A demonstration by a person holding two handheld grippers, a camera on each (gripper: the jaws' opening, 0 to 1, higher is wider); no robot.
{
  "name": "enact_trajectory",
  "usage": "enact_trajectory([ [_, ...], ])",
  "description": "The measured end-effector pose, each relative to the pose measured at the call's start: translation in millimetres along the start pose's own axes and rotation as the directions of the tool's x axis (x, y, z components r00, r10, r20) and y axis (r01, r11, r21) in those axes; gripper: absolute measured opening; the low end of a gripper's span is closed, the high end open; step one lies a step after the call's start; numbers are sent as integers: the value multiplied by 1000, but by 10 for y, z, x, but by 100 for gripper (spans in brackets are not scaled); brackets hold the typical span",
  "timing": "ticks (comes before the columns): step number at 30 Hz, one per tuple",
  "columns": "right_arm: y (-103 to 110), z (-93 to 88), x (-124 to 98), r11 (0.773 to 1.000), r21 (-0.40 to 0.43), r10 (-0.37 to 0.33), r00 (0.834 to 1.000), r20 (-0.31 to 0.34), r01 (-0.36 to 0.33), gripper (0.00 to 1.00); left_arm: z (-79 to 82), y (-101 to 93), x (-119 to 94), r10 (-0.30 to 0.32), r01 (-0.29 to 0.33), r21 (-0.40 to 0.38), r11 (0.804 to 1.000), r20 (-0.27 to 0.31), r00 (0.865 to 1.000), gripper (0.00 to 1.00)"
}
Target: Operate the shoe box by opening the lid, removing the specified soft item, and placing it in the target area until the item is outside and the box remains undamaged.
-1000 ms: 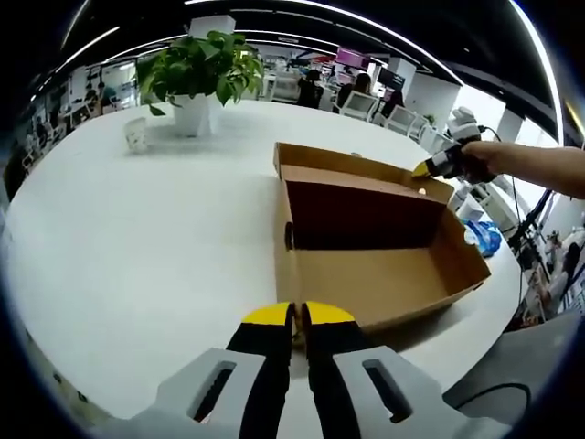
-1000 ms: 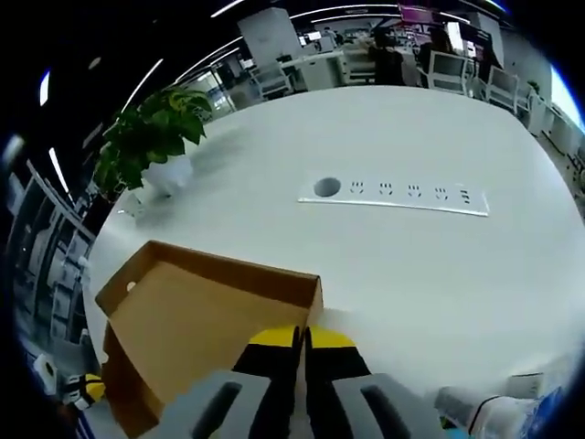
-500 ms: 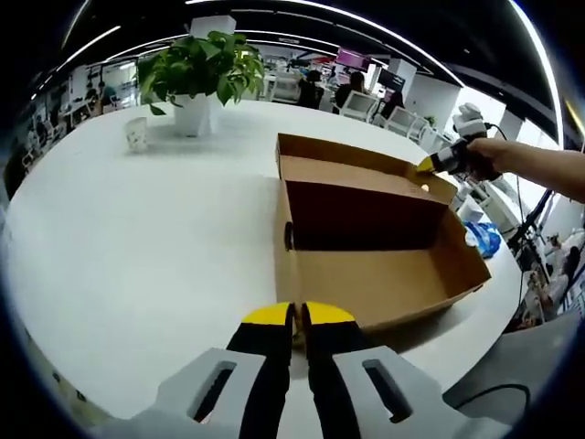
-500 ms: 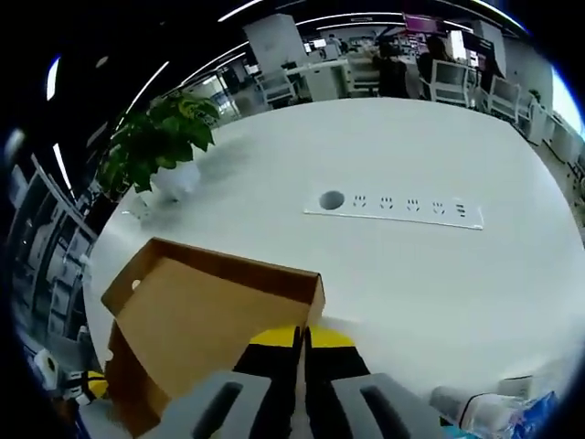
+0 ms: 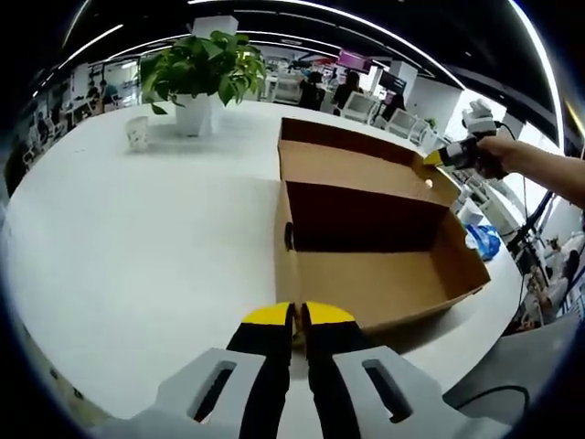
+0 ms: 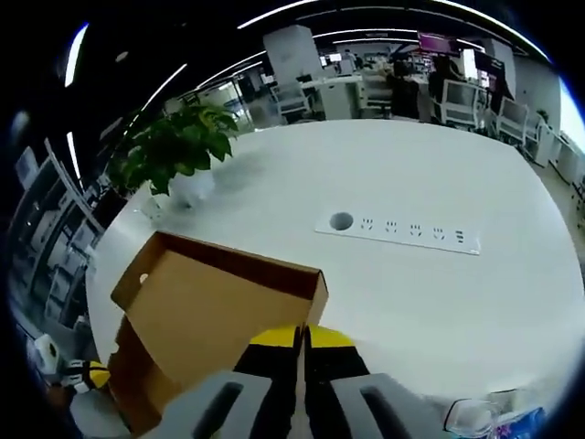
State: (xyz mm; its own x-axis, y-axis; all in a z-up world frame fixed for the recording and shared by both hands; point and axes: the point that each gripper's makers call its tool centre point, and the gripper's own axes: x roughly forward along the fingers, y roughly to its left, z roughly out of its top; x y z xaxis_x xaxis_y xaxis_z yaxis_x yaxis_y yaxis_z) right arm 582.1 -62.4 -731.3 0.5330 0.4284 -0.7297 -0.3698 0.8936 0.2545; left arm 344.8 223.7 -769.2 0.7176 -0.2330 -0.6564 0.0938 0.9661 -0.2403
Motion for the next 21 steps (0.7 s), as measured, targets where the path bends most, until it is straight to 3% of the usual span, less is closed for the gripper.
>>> enact_trajectory([
  [21, 157, 96, -344, 995, -96, 29, 994, 107, -19, 0, -1, 10, -7, -3, 3, -5, 1000, 12, 1000, 1],
])
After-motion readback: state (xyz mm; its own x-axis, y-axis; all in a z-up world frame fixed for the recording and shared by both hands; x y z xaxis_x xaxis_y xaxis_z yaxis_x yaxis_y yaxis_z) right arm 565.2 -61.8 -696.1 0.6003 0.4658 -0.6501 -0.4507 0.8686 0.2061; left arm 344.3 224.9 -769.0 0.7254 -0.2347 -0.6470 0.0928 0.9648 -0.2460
